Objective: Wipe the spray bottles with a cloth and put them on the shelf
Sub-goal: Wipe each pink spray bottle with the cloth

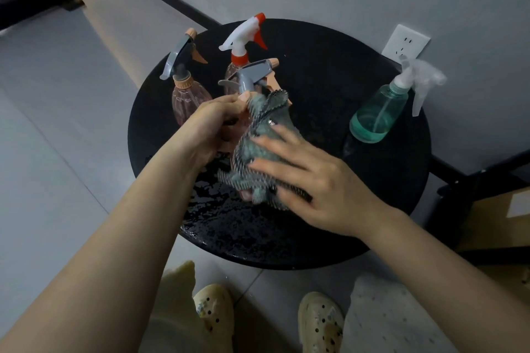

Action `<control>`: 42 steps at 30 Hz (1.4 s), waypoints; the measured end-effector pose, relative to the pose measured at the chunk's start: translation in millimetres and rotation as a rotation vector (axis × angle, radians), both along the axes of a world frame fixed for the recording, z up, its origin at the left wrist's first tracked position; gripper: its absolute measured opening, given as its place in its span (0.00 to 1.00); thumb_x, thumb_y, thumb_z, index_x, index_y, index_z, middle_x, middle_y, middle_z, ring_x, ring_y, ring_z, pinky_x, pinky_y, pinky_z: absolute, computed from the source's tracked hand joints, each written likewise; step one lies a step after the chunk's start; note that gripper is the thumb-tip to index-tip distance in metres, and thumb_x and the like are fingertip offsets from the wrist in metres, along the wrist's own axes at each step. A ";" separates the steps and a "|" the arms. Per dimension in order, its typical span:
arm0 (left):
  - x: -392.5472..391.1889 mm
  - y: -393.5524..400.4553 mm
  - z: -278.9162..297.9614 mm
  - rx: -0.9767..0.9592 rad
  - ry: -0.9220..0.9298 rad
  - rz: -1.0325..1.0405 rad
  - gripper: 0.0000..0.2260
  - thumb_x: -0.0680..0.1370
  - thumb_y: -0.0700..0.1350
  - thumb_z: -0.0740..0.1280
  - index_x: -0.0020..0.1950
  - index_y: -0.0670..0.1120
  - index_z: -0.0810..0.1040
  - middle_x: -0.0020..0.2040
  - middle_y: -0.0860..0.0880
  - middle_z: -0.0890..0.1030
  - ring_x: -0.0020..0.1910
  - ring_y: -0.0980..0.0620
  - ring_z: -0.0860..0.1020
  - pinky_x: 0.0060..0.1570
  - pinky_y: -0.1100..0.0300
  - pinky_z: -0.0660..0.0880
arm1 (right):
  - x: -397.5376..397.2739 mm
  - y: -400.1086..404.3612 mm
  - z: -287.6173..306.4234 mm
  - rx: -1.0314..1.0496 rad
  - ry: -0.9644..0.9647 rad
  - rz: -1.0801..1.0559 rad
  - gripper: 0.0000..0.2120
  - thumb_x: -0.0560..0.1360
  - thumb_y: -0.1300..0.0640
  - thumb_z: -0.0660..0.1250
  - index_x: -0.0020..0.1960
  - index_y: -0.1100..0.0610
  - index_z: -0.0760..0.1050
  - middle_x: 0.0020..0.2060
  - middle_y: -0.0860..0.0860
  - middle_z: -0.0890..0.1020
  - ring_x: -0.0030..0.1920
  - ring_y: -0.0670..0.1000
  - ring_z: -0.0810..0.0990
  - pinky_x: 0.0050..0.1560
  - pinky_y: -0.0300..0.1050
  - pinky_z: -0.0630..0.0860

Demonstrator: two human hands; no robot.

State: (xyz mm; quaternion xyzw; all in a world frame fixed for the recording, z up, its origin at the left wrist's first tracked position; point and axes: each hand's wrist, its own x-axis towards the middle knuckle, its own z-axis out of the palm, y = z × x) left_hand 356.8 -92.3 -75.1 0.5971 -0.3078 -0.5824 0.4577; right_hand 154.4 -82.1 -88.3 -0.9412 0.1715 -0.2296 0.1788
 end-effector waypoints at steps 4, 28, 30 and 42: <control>1.5 -1.1 0.6 -0.018 -0.039 -0.023 0.15 0.77 0.50 0.62 0.57 0.42 0.78 0.55 0.40 0.79 0.49 0.42 0.76 0.51 0.48 0.76 | -8.0 3.3 -2.7 -0.242 0.085 0.108 0.17 0.78 0.56 0.61 0.66 0.56 0.73 0.68 0.53 0.71 0.72 0.56 0.61 0.72 0.55 0.60; 2.7 1.0 -1.3 -0.027 0.035 0.000 0.09 0.79 0.45 0.57 0.52 0.47 0.76 0.46 0.47 0.78 0.44 0.47 0.76 0.44 0.55 0.76 | -7.4 6.6 -4.4 0.018 -0.096 0.016 0.18 0.78 0.60 0.61 0.67 0.57 0.69 0.70 0.53 0.66 0.73 0.57 0.60 0.71 0.52 0.64; 3.0 -0.5 -0.8 -0.034 0.067 0.008 0.09 0.78 0.46 0.58 0.52 0.47 0.77 0.50 0.45 0.77 0.49 0.45 0.75 0.52 0.51 0.74 | -7.5 4.4 -6.3 -0.077 -0.124 0.054 0.16 0.78 0.60 0.61 0.66 0.58 0.71 0.68 0.54 0.68 0.71 0.59 0.64 0.68 0.56 0.66; -10.0 3.8 -1.3 -0.047 0.015 -0.047 0.10 0.80 0.44 0.59 0.56 0.45 0.77 0.40 0.50 0.81 0.34 0.56 0.81 0.32 0.62 0.78 | 20.1 -14.5 6.0 0.800 -0.231 -0.309 0.20 0.80 0.52 0.59 0.70 0.39 0.62 0.69 0.43 0.70 0.68 0.43 0.68 0.70 0.49 0.65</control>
